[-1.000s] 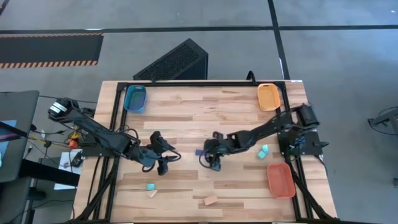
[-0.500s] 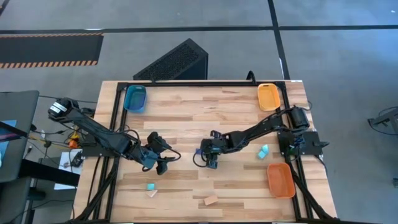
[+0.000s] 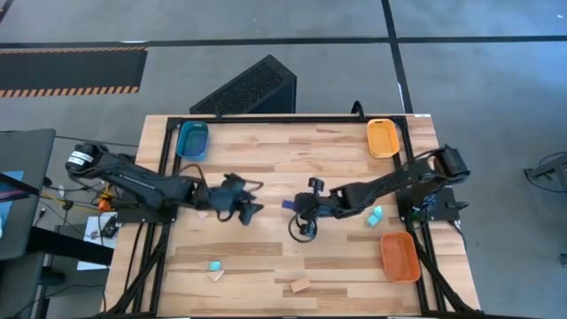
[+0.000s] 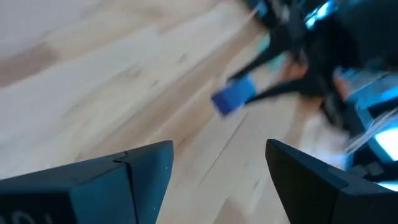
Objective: Sort & place blocks by color
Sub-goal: Put the blue block into the blue bin
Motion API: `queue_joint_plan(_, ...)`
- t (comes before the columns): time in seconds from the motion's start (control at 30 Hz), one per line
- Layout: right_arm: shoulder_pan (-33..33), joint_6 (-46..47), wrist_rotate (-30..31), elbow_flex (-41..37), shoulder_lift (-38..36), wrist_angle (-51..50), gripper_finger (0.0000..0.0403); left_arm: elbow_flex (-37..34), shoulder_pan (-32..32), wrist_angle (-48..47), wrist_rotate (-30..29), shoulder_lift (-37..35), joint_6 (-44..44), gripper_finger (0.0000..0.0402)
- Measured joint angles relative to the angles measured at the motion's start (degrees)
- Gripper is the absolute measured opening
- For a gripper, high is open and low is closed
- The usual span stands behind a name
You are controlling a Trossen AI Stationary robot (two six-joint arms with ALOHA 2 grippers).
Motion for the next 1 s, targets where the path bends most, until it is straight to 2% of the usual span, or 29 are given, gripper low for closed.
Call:
queue_joint_plan(0.13, 2.82, -0.3, 7.35, 0.01, -1.87, -1.17, 0.0097, 0.0, 6.6, 7.48, 6.6, 0.35, 1.36, 0.0245)
queue_joint_plan(0.23, 4.88, -2.51, 13.64, 0.55, -2.94, -1.3, 0.0097, 0.0, 10.69, 11.46, 13.53, 2.58, 1.03, 0.0245)
queue_joint_plan(0.3, 6.07, -4.96, 17.49, 1.58, -3.13, -2.48, 0.0097, 0.07, 12.46, 17.46, 18.46, 5.24, 0.88, 0.0245)
queue_joint_plan(0.5, 7.22, -6.83, 22.46, 5.42, -3.09, -5.28, 0.0103, 0.04, 14.44, 32.41, 26.37, 12.52, -2.1, 0.0245)
queue_joint_plan(0.57, 7.14, -6.76, 22.8, 6.09, -3.09, -5.7, 0.0102, 0.09, 14.56, 36.14, 27.62, 14.03, -2.44, 0.0245)
queue_joint_plan(0.8, 7.01, -7.58, 23.03, 7.99, -3.09, -7.08, 0.0102, 0.07, 14.56, 36.57, 28.48, 14.33, -1.92, 0.0236)
queue_joint_plan(1.0, 6.93, -11.1, 23.08, 8.9, -3.09, -7.28, 0.0102, 0.04, 14.54, 36.65, 26.03, 14.25, -0.4, 0.0168)
